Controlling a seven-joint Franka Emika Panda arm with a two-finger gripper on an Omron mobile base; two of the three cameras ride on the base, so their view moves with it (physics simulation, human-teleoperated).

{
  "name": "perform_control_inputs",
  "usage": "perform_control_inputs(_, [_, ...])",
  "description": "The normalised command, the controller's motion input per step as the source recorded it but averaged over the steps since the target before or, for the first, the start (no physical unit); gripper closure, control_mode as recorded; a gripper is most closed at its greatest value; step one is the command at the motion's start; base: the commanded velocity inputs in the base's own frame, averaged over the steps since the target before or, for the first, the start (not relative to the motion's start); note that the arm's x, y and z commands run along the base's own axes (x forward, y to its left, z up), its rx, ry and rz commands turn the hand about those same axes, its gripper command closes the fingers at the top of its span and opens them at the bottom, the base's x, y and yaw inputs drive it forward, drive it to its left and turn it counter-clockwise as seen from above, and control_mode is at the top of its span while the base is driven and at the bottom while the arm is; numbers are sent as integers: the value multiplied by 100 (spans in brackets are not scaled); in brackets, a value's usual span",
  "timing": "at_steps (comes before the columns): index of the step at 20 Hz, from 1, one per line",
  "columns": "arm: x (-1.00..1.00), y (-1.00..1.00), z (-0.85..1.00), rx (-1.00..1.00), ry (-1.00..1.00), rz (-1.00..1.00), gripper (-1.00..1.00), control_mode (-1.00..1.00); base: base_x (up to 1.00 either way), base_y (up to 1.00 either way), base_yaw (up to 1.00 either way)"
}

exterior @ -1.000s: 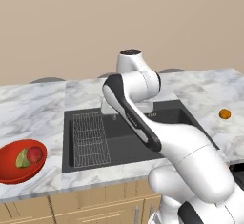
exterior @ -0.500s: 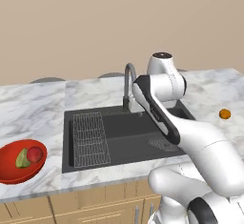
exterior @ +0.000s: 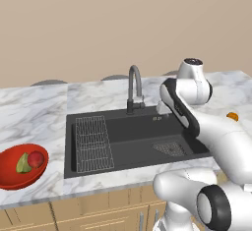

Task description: There is a mixed pile of frozen fruits and vegetables on the counter. Locate all the frozen vegetables and place the items in a bowl on the counter. Take all the frozen fruits and defrost them in a running sink.

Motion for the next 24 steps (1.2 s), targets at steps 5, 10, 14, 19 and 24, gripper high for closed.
perform_control_inputs(5, [59, -82, -23, -4, 1, -3, -100, -100, 0, 0, 0])
perform_control_inputs(10, [64, -74, -28, -7, 5, -9, -100, -100, 0, 0, 0])
perform_control_inputs(14, [62, -72, -29, -6, 7, -10, -100, -100, 0, 0, 0])
perform_control_inputs(19, [63, -69, -33, -2, 9, -9, -100, -100, 0, 0, 0])
perform_control_inputs(24, [52, -71, -13, 0, 11, -10, -100, -100, 0, 0, 0])
